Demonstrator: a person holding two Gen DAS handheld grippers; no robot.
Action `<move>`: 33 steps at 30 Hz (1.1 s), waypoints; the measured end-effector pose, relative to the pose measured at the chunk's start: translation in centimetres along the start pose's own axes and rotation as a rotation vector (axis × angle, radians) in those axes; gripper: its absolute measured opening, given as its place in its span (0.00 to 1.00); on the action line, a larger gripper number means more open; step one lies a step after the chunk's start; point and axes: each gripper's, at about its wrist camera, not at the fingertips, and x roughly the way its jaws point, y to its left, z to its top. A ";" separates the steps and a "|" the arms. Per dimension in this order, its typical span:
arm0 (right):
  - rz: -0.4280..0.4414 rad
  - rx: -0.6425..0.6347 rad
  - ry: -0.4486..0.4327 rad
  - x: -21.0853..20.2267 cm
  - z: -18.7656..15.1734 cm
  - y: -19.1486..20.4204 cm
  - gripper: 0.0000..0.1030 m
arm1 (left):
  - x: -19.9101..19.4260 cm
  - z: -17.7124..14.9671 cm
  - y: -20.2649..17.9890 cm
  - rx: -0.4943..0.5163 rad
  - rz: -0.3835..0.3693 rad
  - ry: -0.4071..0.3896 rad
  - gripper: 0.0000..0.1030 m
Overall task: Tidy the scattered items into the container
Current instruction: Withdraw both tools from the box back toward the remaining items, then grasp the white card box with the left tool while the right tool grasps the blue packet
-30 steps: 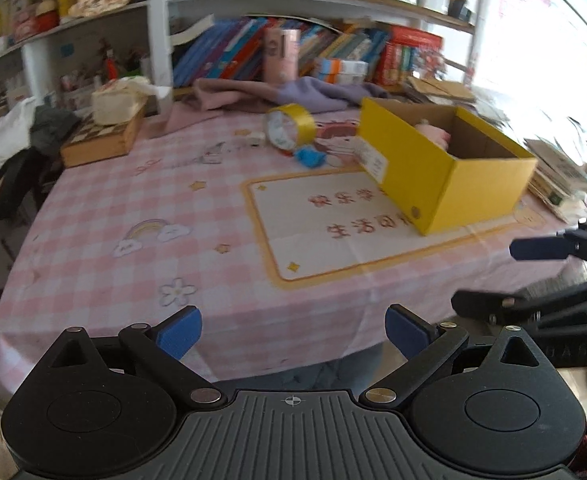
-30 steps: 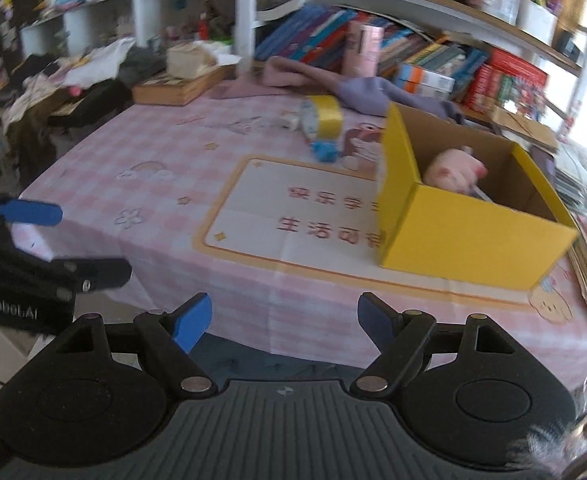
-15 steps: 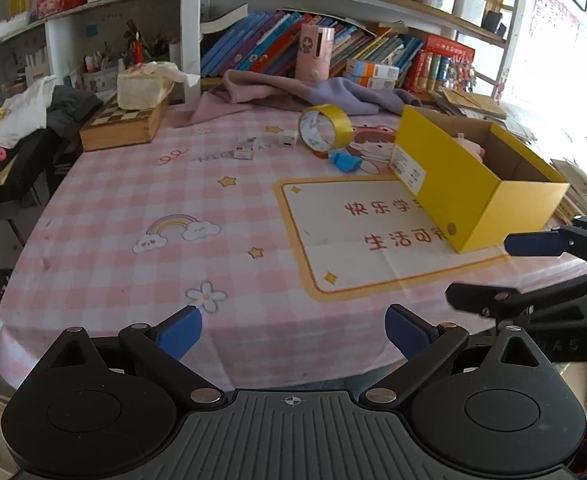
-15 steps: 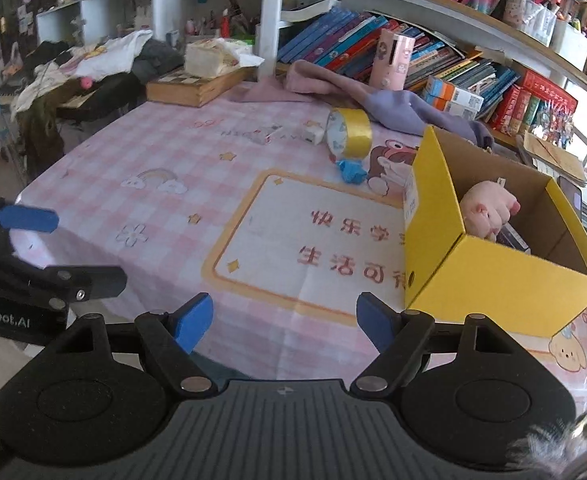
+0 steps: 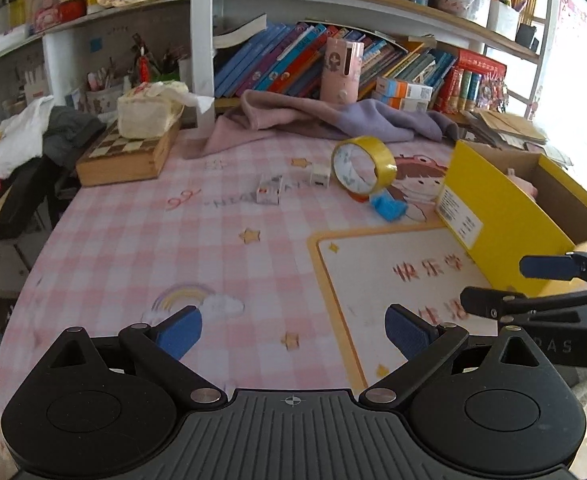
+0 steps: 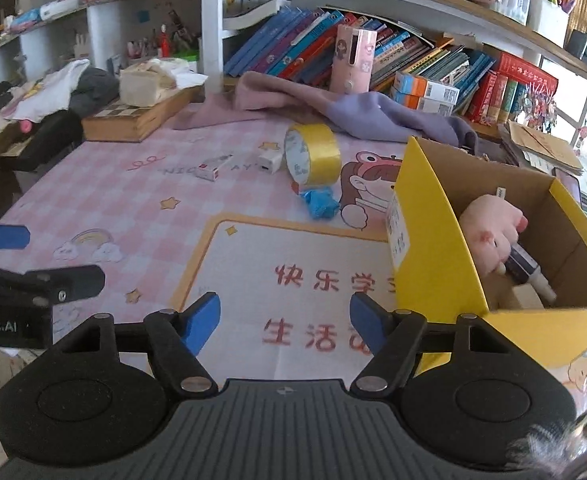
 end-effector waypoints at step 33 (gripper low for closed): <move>-0.074 0.073 0.160 19.1 9.3 -4.1 0.47 | 21.5 10.9 2.9 0.013 0.015 0.146 0.55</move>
